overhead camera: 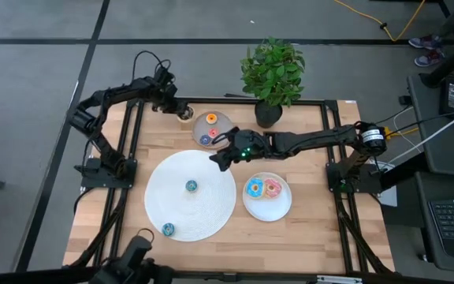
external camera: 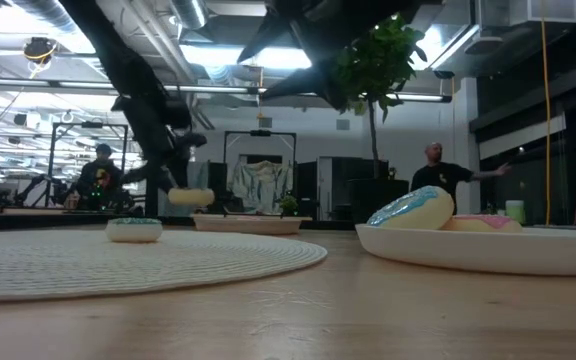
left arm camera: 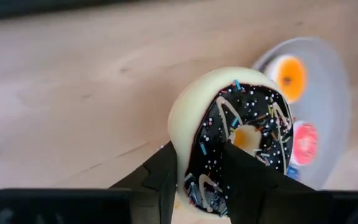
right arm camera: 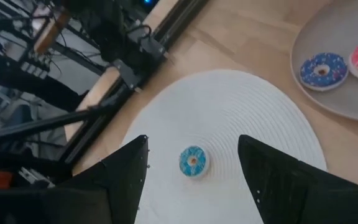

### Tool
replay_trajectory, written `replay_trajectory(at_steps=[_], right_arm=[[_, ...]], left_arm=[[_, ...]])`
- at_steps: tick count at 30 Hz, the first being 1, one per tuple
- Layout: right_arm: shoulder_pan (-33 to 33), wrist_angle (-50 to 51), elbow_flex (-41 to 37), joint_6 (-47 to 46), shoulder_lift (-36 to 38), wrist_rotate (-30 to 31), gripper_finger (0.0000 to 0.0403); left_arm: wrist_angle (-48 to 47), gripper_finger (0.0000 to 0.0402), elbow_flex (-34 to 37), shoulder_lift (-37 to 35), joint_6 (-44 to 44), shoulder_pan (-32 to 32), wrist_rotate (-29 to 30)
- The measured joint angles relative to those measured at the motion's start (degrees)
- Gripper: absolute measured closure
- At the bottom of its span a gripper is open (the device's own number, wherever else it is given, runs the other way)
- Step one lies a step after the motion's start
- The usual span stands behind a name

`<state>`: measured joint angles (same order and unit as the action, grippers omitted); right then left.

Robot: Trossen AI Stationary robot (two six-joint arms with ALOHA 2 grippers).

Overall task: Pick & Place donuts
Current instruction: Put the large black donut on the white plate

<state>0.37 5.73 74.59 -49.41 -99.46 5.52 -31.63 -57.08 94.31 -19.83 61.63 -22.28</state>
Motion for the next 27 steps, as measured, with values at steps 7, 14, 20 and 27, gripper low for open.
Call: replay_trajectory(at_steps=[7,14,20,27], right_arm=[[-0.71,-4.65,0.00,-1.96,0.00,-0.07,0.0152],[-2.27,-11.92,0.00,-3.28,0.00,-2.49,0.0152],[-3.14,-17.74,0.00,-3.08,0.00,-2.62,0.0152],[-4.73,-18.79,0.00,-3.96,0.00,-2.60,0.0138]], left_arm=[[0.07,0.0297,-0.04,-10.26,-1.93,-0.83,-0.10],[0.10,0.0297,-0.09,-21.33,-6.56,-4.48,-0.58],[0.12,0.0297,-0.09,-28.35,-10.94,-9.10,0.23],[0.38,0.0297,-0.09,-33.25,-14.89,-13.70,0.89]])
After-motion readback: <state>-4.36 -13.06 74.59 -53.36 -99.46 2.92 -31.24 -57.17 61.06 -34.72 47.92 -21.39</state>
